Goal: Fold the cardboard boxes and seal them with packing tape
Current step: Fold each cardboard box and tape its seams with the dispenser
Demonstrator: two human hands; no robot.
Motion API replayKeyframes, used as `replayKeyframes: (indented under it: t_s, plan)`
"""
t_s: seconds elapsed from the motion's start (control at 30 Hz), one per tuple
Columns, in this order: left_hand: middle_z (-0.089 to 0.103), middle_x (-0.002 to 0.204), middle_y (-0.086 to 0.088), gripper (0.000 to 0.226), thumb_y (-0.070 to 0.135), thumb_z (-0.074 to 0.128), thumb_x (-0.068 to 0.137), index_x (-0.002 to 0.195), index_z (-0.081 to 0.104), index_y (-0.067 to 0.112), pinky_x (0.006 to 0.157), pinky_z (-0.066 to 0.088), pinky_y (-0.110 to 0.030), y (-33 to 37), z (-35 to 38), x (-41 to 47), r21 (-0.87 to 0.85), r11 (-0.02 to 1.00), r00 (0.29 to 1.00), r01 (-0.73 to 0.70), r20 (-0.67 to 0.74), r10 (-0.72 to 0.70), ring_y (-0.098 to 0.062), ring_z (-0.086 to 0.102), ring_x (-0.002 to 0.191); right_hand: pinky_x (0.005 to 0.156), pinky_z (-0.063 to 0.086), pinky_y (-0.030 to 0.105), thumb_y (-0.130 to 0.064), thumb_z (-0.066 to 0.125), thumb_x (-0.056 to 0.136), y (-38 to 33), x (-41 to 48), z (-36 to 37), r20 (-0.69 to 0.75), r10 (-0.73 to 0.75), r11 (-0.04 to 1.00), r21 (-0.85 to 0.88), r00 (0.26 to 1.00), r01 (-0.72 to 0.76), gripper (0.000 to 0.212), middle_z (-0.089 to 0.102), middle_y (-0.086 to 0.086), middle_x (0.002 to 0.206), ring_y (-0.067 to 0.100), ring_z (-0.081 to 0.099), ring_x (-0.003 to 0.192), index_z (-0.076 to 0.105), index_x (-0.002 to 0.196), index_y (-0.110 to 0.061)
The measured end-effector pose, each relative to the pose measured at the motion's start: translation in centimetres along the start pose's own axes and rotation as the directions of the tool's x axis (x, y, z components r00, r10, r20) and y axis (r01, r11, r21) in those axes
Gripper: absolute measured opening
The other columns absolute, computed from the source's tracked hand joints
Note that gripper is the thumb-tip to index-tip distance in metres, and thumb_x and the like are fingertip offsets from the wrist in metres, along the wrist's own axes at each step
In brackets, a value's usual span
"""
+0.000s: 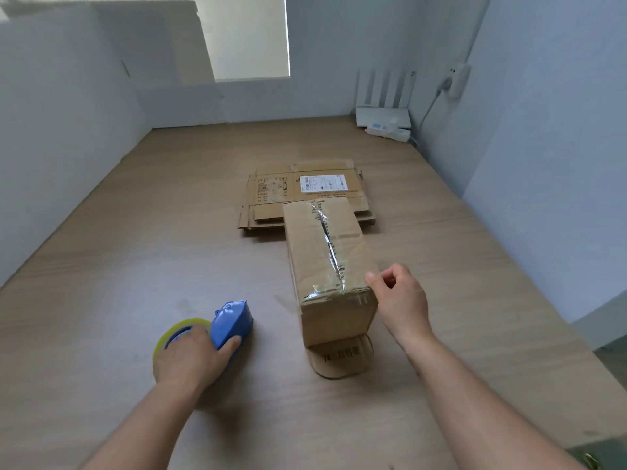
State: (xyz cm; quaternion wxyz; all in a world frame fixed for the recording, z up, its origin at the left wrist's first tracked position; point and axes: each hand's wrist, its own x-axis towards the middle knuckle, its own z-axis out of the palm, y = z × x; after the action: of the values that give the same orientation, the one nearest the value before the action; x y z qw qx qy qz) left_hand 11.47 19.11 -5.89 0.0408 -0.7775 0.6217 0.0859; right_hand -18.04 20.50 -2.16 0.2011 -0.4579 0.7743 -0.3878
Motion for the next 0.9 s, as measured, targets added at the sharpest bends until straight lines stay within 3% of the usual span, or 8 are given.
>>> replayKeyframes:
  t_s: [0.1,0.2,0.27,0.33,0.47,0.67,0.77,0.9]
  plan:
    - [0.058,0.125,-0.01,0.05,0.041,0.053,0.093,0.131,0.051,0.009,0.095,0.041,-0.037,3.5,-1.4,-2.4,-0.348,0.914,0.952,-0.207,-0.286,0.107,-0.028,0.052,0.116,0.054,0.033,0.027,-0.036,0.059,0.09,0.1,0.0,-0.1,0.017,-0.01,1.0,0.001,1.0,0.01,0.026,0.057,-0.001,0.075,0.017,0.051,0.07,0.051,0.077,-0.015]
    - [0.044,0.137,0.01,0.052,0.039,0.041,0.098,0.144,0.039,0.015,0.108,0.027,-0.021,8.6,-2.6,-6.1,-0.598,0.687,0.91,-0.413,-0.309,0.278,-0.008,0.038,0.13,0.058,0.031,0.031,-0.037,0.058,0.09,0.1,0.0,-0.3,0.031,-0.02,1.0,0.001,0.999,0.02,0.027,0.058,0.001,0.077,0.019,0.051,0.073,0.051,0.078,-0.014]
    - [0.036,0.137,0.018,0.056,0.044,0.033,0.1,0.15,0.027,0.021,0.103,0.018,-0.006,11.1,-2.5,-7.2,-0.752,0.564,0.931,-0.342,-0.193,0.309,0.01,0.028,0.126,0.061,0.032,0.031,-0.036,0.058,0.091,0.1,0.0,-0.4,0.038,-0.034,0.999,0.004,0.999,0.034,0.027,0.059,0.002,0.078,0.021,0.052,0.075,0.052,0.08,-0.012]
    - [0.029,0.152,0.01,0.061,0.048,0.028,0.1,0.153,0.016,0.022,0.109,0.02,-0.016,12.4,-2.6,-6.8,-0.877,0.465,0.963,-0.12,0.011,0.27,-0.001,0.025,0.137,0.063,0.035,0.032,-0.036,0.056,0.092,0.1,-0.1,-0.5,0.055,-0.039,0.999,-0.007,0.998,0.039,0.028,0.059,0.004,0.081,0.023,0.053,0.078,0.052,0.082,-0.011]
    - [0.024,0.158,-0.002,0.072,0.064,0.018,0.094,0.154,0.017,0.023,0.115,0.02,-0.039,13.1,-3.3,-5.1,-0.863,0.49,0.944,0.122,0.254,0.212,-0.023,0.022,0.145,0.067,0.039,0.033,-0.047,0.05,0.092,-0.3,0.2,-0.7,0.109,-0.004,0.994,-0.104,0.994,0.016,0.034,0.059,0.003,0.088,0.026,0.055,0.088,0.049,0.085,-0.014]
    - [0.053,0.134,-0.016,0.092,0.076,0.02,0.086,0.139,0.042,0.005,0.09,0.043,-0.037,14.9,-4.0,-2.9,-0.604,0.791,0.956,0.099,0.279,0.094,-0.03,0.052,0.118,0.089,0.042,0.042,-0.095,0.039,0.056,-3.1,0.9,0.4,0.124,0.077,0.875,-0.485,0.989,-0.007,0.107,0.056,0.009,0.125,0.029,0.047,0.121,0.045,0.12,-0.01]
    - [0.058,0.126,-0.015,0.077,0.067,0.023,0.093,0.135,0.041,0.006,0.081,0.044,-0.037,14.9,-3.0,-3.4,-0.56,0.825,0.987,0.077,0.159,0.016,-0.032,0.055,0.112,0.088,0.041,0.041,-0.085,0.048,0.066,-2.3,0.8,0.8,0.112,0.019,0.887,-0.461,0.993,0.035,0.088,0.056,0.01,0.121,0.03,0.047,0.119,0.043,0.112,-0.01]
    - [0.058,0.129,-0.014,0.068,0.057,0.01,0.097,0.144,0.033,0.013,0.094,0.044,-0.042,14.6,-2.3,-3.7,-0.558,0.83,0.999,-0.015,0.032,0.04,-0.035,0.053,0.117,0.075,0.033,0.035,-0.053,0.048,0.092,-0.3,1.1,0.2,0.113,-0.162,0.928,-0.319,0.98,0.191,0.041,0.058,0.012,0.101,0.032,0.051,0.101,0.039,0.091,-0.013]
